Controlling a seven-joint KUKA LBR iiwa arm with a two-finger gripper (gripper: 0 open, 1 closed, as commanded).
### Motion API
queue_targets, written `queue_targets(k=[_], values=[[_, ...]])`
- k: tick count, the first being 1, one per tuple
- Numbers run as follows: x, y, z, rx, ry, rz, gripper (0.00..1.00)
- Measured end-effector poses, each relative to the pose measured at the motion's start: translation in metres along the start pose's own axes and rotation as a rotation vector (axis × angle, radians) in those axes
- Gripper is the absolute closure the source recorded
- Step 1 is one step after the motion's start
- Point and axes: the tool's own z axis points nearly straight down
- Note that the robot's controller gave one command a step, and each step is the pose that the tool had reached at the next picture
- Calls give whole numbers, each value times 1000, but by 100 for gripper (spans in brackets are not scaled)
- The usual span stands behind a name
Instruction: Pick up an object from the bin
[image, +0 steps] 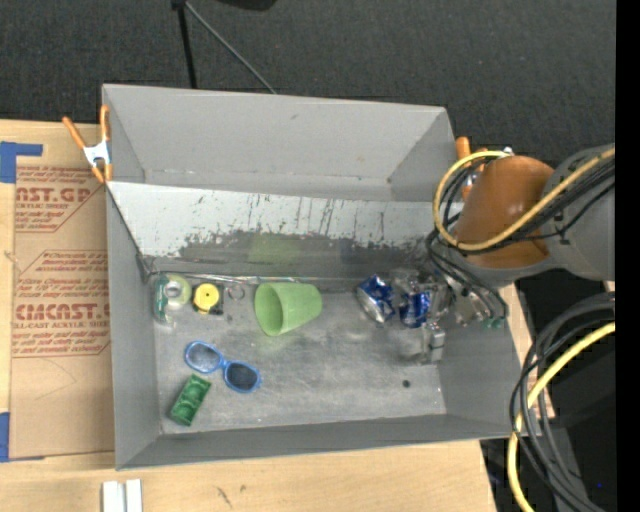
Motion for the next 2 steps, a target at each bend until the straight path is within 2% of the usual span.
queue_targets(k=[1, 2], values=[[0, 0, 0, 0, 0, 0, 100], [32, 24, -168, 4, -6, -30, 100]])
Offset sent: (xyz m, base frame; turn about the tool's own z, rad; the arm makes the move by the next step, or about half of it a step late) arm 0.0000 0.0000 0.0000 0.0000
